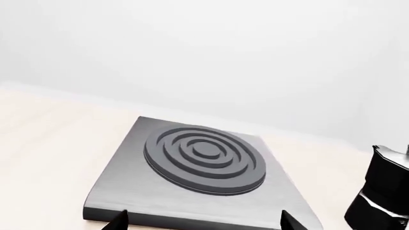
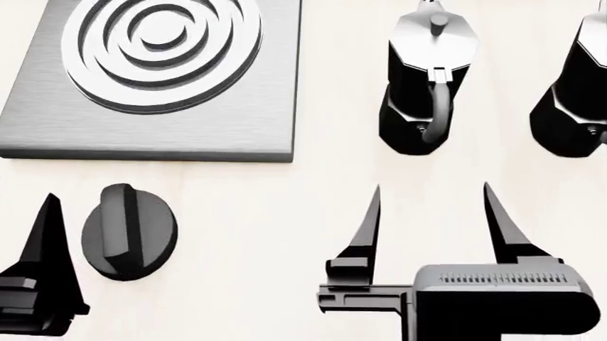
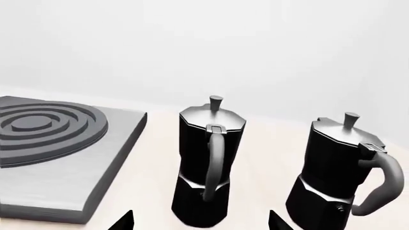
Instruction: Turn off the stove.
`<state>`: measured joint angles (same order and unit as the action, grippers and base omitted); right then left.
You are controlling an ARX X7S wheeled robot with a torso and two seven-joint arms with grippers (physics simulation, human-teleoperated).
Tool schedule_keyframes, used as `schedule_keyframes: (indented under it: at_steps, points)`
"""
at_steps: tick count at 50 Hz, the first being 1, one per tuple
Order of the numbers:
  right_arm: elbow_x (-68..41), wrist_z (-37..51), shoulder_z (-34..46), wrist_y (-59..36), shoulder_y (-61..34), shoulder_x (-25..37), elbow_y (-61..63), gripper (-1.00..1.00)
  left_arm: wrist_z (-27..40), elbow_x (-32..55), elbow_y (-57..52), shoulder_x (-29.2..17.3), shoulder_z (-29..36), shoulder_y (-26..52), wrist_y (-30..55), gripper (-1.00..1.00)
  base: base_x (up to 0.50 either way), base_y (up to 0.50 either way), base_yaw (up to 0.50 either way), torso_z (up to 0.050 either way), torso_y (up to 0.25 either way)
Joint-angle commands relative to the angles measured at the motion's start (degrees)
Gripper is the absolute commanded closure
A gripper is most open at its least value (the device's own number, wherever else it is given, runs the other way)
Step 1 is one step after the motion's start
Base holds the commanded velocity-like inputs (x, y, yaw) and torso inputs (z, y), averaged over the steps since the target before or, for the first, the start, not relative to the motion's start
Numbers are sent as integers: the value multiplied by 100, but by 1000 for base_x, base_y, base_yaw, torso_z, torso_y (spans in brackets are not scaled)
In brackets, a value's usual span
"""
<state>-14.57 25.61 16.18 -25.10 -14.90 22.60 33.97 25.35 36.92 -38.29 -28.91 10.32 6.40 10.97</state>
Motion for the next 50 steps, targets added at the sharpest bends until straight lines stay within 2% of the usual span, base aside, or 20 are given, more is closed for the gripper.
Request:
schedule_keyframes:
  at_steps: [1, 50]
  points:
    - [-35, 18, -1, -196, -190, 40, 188, -100, 66, 96, -166, -25, -18, 141, 66, -100, 0, 0, 0, 0, 0]
    - [-83, 65, 79, -686, -806, 176, 775, -100, 708, 462, -724, -10, 59, 1063, 743, -100, 0, 0, 0, 0, 0]
